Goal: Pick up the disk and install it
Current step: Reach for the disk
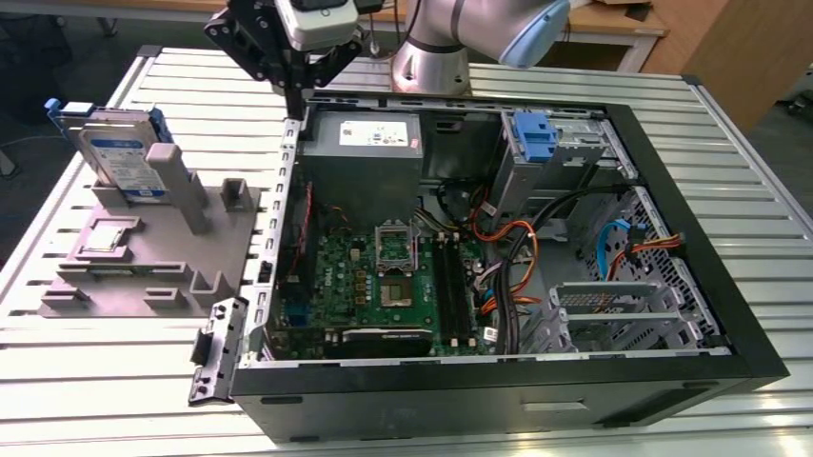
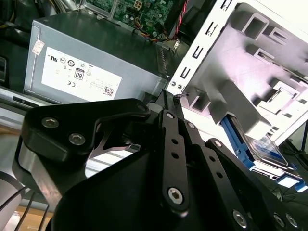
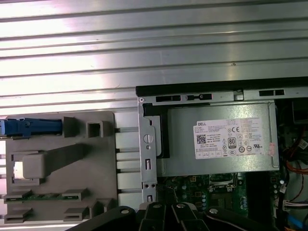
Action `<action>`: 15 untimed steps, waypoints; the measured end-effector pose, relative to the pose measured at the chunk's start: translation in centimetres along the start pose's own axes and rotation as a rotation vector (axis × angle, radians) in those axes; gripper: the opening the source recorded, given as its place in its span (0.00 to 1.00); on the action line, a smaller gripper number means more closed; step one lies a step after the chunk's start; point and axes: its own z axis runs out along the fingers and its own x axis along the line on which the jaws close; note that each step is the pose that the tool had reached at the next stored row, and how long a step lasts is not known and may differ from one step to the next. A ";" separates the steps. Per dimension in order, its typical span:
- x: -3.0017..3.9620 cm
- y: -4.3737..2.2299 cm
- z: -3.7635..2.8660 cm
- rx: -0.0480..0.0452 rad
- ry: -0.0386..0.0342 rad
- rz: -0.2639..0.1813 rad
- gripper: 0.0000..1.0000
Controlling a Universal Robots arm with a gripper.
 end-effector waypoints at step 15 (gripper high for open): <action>0.25 -0.02 0.16 0.0005 0.0090 0.001 0.10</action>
